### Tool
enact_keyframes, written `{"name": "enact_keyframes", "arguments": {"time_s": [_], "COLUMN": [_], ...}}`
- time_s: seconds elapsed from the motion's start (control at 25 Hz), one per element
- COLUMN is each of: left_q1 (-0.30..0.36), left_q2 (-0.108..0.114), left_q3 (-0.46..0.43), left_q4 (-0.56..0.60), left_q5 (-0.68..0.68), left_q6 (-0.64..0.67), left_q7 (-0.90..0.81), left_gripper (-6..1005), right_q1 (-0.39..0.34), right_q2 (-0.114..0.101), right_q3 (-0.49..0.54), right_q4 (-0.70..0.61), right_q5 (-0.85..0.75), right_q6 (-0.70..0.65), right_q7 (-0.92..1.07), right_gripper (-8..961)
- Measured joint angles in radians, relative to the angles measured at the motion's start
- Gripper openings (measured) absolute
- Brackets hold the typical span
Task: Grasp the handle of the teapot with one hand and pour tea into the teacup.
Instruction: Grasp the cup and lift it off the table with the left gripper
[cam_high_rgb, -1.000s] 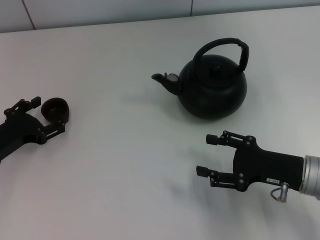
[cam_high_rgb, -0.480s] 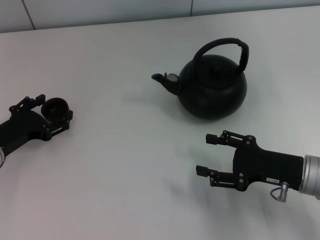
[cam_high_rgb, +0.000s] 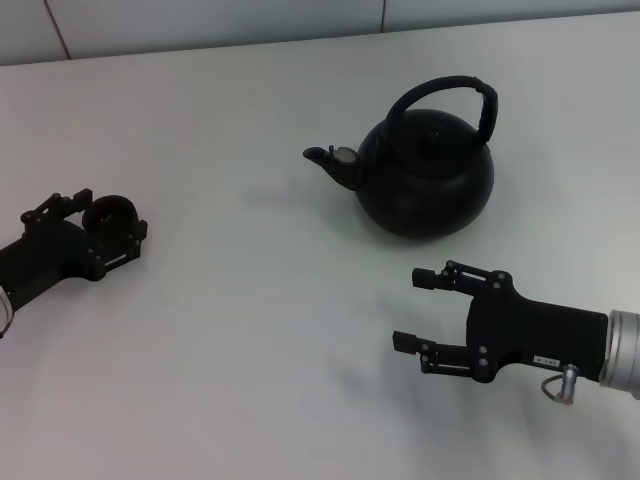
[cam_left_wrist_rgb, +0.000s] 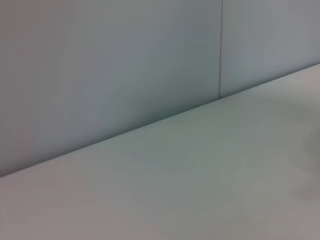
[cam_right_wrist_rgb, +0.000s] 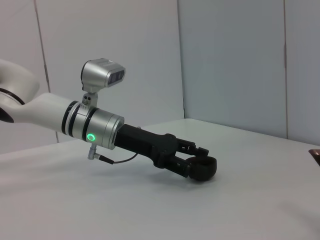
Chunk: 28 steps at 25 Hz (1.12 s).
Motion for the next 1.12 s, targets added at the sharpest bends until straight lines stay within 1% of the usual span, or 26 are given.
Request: {"name": "enact_keyframes", "arguments": {"time_s": [0.84,1.08,1.12], "left_q1": [-0.006,-0.006,-0.006], "left_q2": [0.0,0.0,0.0], "left_q3": [0.007,0.008,0.008], "left_q4": [-0.005,-0.007,-0.007], "left_q5": [0.006,0.002,0.002], "left_q6": [-0.012,-0.01,-0.01], "left_q7": [0.015,0.019,0.019], "left_gripper": [850,694,695], "right_q1": [-0.004,-0.007,-0.007], "right_q2": [0.0,0.0,0.0], "right_q3": [-0.003,-0.003,-0.003], "right_q4": [0.0,0.0,0.0], "right_q5": [0.0,0.0,0.0], "right_q6": [-0.001,-0.003,-0.003], "right_q7": [0.0,0.0,0.0], "right_gripper": [766,766,765]}}
